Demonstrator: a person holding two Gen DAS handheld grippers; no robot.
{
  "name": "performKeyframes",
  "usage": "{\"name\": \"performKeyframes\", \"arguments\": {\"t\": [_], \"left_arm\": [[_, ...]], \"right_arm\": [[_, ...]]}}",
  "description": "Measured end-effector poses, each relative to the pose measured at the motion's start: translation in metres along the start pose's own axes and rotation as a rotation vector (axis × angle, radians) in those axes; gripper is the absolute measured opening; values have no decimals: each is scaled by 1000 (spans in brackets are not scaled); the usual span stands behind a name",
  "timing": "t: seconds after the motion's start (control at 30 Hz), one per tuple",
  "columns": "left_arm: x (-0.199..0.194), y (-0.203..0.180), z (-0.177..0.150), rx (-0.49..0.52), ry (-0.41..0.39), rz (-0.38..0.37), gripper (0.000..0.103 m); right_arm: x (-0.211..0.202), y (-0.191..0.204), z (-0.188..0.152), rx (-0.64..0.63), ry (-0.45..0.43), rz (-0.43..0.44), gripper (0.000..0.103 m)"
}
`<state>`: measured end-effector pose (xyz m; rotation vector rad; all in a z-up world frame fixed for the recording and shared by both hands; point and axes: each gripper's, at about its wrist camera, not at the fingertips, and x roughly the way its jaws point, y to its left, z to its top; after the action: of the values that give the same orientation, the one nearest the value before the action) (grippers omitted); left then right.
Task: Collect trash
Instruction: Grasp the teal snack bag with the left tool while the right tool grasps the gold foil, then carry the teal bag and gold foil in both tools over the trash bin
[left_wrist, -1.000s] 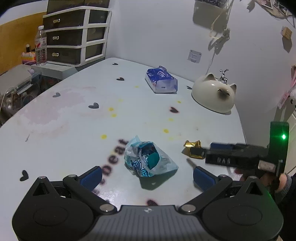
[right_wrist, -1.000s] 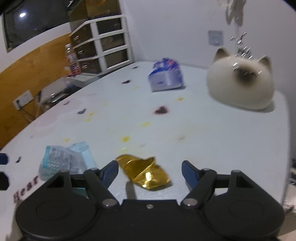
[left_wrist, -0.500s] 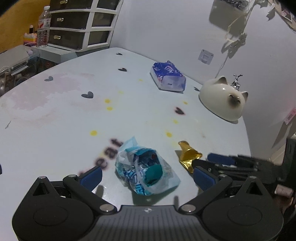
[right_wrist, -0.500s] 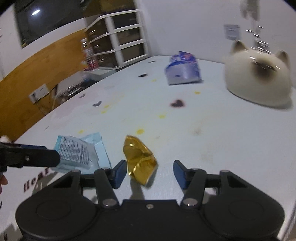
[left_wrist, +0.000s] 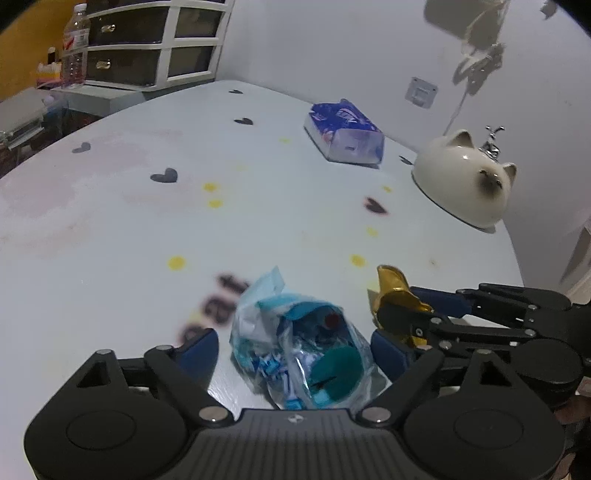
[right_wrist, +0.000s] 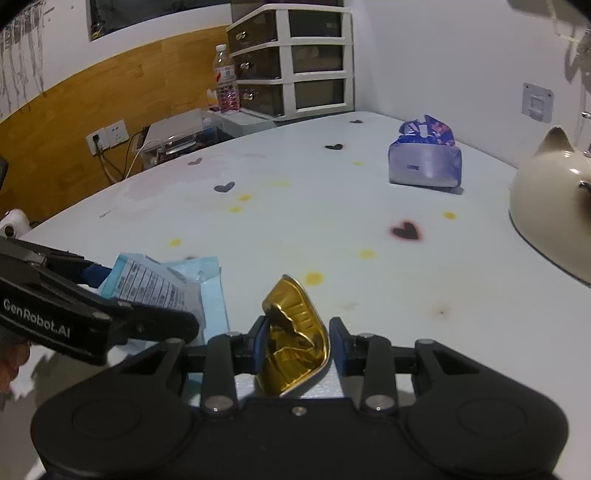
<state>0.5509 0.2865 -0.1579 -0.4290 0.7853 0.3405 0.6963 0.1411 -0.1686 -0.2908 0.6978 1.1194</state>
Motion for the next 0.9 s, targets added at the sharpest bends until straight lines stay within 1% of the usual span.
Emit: {"name": "performKeyframes", "arguments": {"t": [0.03,0.07,0.17,0.23,0.47,0.6,0.7,0.9], "left_arm": [[-2,-1,-2,6,4,-8,78],[-4,-1,-3,8,8,-8,74],[-12,-1,-8,-3,35,-15,72],[-16,-3,-11,4,38,-9,68],[-49,-2,-26,-35,9,6,65],[-71,0,-31,-53,-17,30,65],[-90,3,-39,-62,-32,53,65],[-129,4,-55,-41,-39,98,64]], "right_arm": [[-2,1,-2,19,-5,-3,33],[-4,2,-4,36,-4,-6,33],[-14,9,-11,68,5,-30,32],[-19,15,-16,92,13,-45,31],[-49,32,-30,213,20,-88,27],[-61,43,-35,222,27,-119,27],[-74,53,-39,235,27,-124,27],[-112,82,-37,242,2,-140,27]]}}
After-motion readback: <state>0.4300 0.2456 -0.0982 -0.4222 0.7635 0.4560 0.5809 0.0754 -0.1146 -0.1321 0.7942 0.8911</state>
